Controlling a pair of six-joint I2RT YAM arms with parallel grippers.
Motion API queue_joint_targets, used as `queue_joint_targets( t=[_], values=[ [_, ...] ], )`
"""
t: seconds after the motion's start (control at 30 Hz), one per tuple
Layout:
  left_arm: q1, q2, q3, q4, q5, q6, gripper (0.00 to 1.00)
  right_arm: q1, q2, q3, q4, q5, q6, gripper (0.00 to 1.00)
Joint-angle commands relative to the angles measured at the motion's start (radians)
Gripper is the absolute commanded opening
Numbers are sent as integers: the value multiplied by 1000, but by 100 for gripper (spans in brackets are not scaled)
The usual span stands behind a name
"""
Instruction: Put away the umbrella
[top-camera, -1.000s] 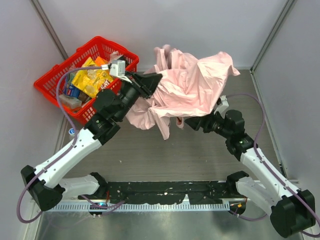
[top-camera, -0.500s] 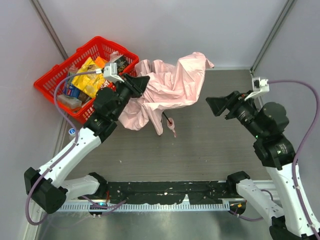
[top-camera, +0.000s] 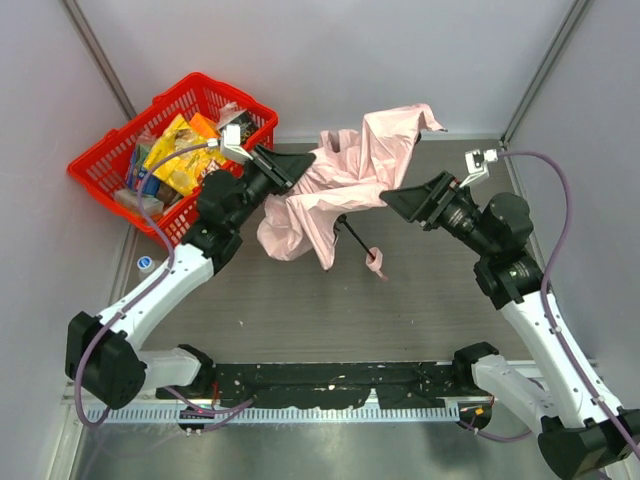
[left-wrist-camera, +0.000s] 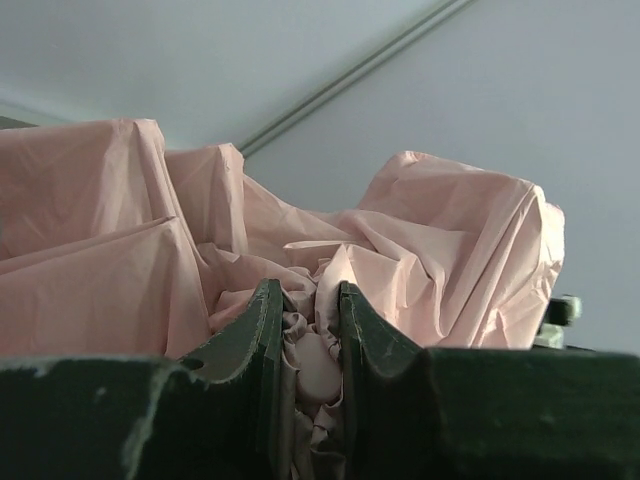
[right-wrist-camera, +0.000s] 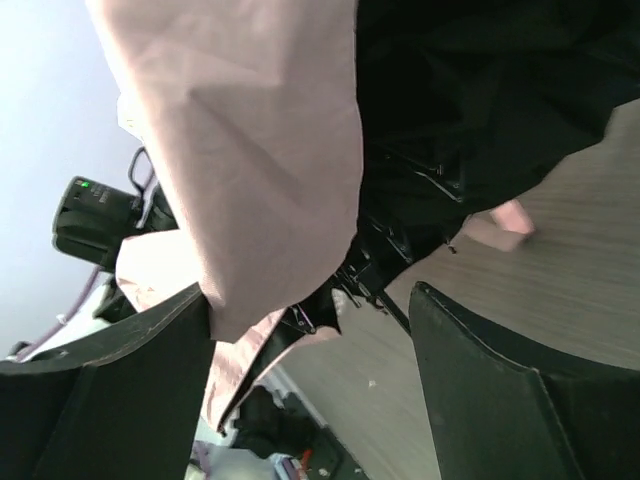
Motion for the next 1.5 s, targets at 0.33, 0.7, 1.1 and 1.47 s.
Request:
queue_joint_targets(
  t=[0.33,0.7,1.1,1.47],
  values=[
    [4,59,-53,438,184,-296,0,56,82,-127,688,-100,307,58],
    [17,144,-51,823,277,-369,0,57,35,-218,95,-2,166,9],
    [17,133,-106,757,385,-223,0,56,-151,122,-614,326,-381,67],
    [17,29,-60,414,386,-19,0,56,-87,454,-665,285,-532,69]
  ],
)
